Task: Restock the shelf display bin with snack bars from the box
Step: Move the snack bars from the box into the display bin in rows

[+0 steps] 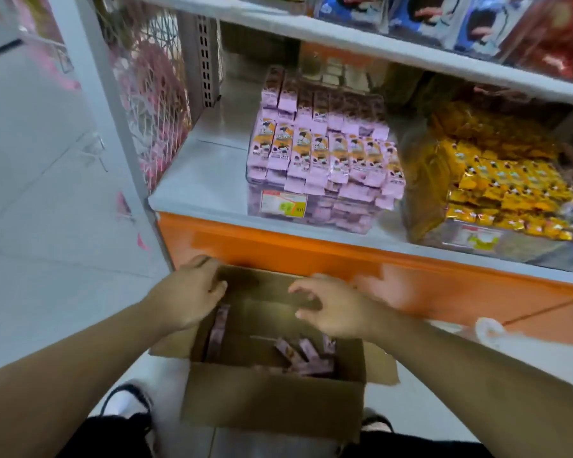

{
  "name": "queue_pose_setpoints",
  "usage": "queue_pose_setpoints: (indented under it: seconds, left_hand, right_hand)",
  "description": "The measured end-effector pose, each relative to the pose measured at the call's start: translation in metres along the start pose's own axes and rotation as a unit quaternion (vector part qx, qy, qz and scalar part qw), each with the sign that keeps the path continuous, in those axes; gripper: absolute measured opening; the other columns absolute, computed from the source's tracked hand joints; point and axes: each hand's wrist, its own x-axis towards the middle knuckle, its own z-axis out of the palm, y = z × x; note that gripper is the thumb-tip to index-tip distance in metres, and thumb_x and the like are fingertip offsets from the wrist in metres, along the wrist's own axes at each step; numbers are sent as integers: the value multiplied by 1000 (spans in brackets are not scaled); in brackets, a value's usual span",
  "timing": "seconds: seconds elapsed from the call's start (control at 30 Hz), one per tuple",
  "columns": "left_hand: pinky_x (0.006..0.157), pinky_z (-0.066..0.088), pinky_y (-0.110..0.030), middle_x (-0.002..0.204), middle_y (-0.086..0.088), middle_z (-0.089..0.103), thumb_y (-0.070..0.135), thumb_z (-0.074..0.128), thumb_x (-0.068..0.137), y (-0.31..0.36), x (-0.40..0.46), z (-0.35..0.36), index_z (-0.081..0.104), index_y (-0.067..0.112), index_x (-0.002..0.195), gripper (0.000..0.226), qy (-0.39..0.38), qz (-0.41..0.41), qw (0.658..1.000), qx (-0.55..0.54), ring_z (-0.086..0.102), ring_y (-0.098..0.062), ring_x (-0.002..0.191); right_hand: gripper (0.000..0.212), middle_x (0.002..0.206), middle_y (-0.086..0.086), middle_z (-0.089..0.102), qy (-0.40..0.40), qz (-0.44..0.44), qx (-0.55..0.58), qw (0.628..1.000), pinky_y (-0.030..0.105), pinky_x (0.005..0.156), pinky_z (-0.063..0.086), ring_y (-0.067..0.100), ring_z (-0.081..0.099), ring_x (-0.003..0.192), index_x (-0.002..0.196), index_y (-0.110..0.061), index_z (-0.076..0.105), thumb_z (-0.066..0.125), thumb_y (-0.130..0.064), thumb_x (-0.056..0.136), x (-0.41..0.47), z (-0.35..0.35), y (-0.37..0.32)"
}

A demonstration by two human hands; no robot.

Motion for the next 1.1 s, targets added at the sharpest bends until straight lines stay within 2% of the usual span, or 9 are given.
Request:
queue_pose_setpoints:
  seconds: [0.1,0.2,0.37,0.5,0.6,0.73,0.97,1.03,1.1]
  left_hand:
    - [121,34,-43,167,-4,27,49,39,106,-30,11,40,23,30,161,60,-23,-32,999,-17,36,-29,149]
    - [126,24,-45,174,6,4,59,26,104,-55,22,82,-2,35,165,71,-15,-44,997,-64,19,-24,158]
    - [123,30,-40,171,9,23,43,33,109,-65,21,124,0,42,164,64,74,-35,987,-141,32,-19,153]
    - [119,33,-39,165,16,33,37,35,110,-64,25,134,8,49,161,59,97,-46,975,-193,37,-11,147]
    - [115,31,-31,162,17,36,32,37,110,-62,26,134,12,46,161,58,108,-41,973,-200,35,-1,139]
    - [118,34,-36,162,11,39,26,40,109,-65,28,136,14,41,162,62,110,-41,974,-196,40,-13,145]
    - [119,36,-40,163,6,38,24,41,108,-68,28,140,14,37,163,63,117,-40,975,-184,40,-18,146]
    - [119,36,-40,163,6,38,24,41,108,-69,28,140,13,37,163,63,116,-40,975,-182,40,-18,146]
    - [119,38,-41,163,6,39,23,42,107,-68,28,140,14,37,163,64,117,-38,976,-179,41,-19,146]
  right_hand:
    - [47,144,-10,49,-62,68,31,995,25,94,48,12,54,123,141,-39,57,70,-27,98,26,49,39]
    - [53,146,-6,47,-111,78,17,991,33,107,48,18,51,132,144,-34,58,73,-17,96,55,90,76]
    - [94,164,-3,25,-238,64,-55,967,44,121,37,28,30,150,159,-45,33,87,-31,83,91,142,125]
    - [106,173,-7,3,-309,37,-110,944,51,126,28,32,10,158,158,-57,21,89,-32,80,105,172,148]
    - [101,160,-6,23,-280,34,-72,957,45,118,42,30,33,147,154,-50,37,93,-27,73,111,176,153]
    - [71,138,2,45,-206,49,-8,977,32,107,47,24,52,128,137,-31,60,92,-24,74,116,168,155]
    - [46,122,-2,54,-215,87,63,971,27,80,53,19,58,110,107,-31,58,84,-10,74,106,168,152]
    - [51,119,-6,58,-238,94,64,965,37,83,58,20,60,109,103,-35,57,89,-13,70,107,168,149]
    - [66,134,-10,53,-264,97,44,959,39,98,56,20,54,124,118,-44,61,95,-18,68,109,166,147]
